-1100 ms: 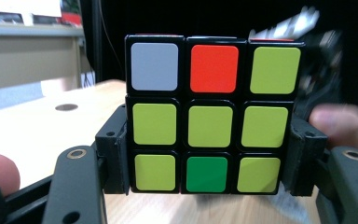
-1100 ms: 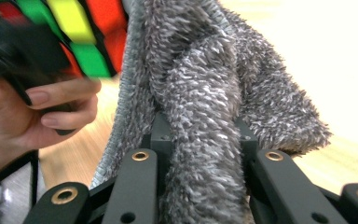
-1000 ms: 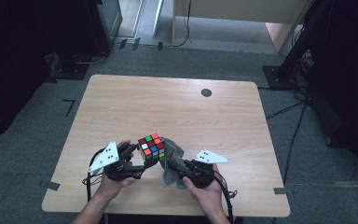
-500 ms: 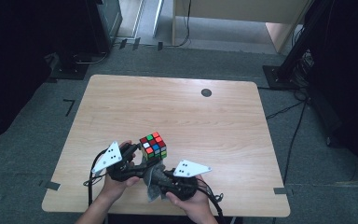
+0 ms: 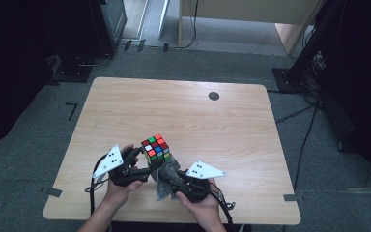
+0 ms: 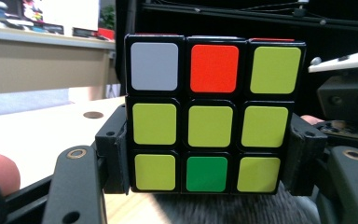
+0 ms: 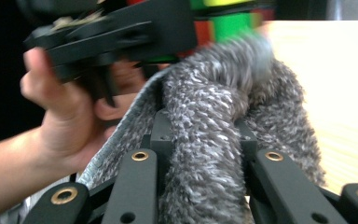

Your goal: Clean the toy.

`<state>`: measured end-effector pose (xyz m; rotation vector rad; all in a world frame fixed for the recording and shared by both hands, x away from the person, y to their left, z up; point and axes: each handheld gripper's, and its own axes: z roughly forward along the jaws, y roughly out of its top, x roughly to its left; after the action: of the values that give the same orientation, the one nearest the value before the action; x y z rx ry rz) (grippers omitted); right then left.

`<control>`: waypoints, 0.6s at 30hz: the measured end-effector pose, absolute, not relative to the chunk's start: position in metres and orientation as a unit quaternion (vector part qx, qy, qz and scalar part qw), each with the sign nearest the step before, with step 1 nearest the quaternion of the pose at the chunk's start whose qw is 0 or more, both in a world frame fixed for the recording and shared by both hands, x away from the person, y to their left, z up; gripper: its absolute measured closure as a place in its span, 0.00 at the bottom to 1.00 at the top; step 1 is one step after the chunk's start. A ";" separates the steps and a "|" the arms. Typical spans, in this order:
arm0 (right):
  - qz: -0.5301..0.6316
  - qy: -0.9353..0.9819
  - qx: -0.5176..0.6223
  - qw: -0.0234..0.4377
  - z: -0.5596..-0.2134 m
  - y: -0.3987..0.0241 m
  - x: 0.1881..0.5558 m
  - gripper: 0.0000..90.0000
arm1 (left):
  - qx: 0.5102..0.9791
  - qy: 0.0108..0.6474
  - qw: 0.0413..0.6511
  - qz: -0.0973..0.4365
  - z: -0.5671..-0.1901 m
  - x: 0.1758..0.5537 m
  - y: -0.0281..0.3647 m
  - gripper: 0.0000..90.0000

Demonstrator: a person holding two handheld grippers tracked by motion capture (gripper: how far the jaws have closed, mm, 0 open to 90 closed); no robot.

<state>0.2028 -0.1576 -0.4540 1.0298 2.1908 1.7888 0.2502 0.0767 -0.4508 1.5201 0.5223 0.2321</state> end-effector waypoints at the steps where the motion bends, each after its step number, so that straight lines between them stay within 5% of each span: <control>1: 0.589 0.738 0.325 0.065 -0.454 -0.153 0.201 0.79 | 0.683 0.231 0.685 0.102 -0.452 0.250 0.075 0.38; 8: 0.504 0.812 0.276 0.105 -0.462 -0.143 0.202 0.78 | 0.686 0.235 0.678 0.121 -0.451 0.253 0.081 0.38; 18: 0.476 0.742 0.435 0.185 -0.457 -0.219 0.234 0.77 | 0.690 0.258 0.657 0.160 -0.457 0.261 0.092 0.38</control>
<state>0.2339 -0.2194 -0.4567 1.2263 2.0904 1.3406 0.2612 0.0916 -0.4567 1.5631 0.5854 0.3621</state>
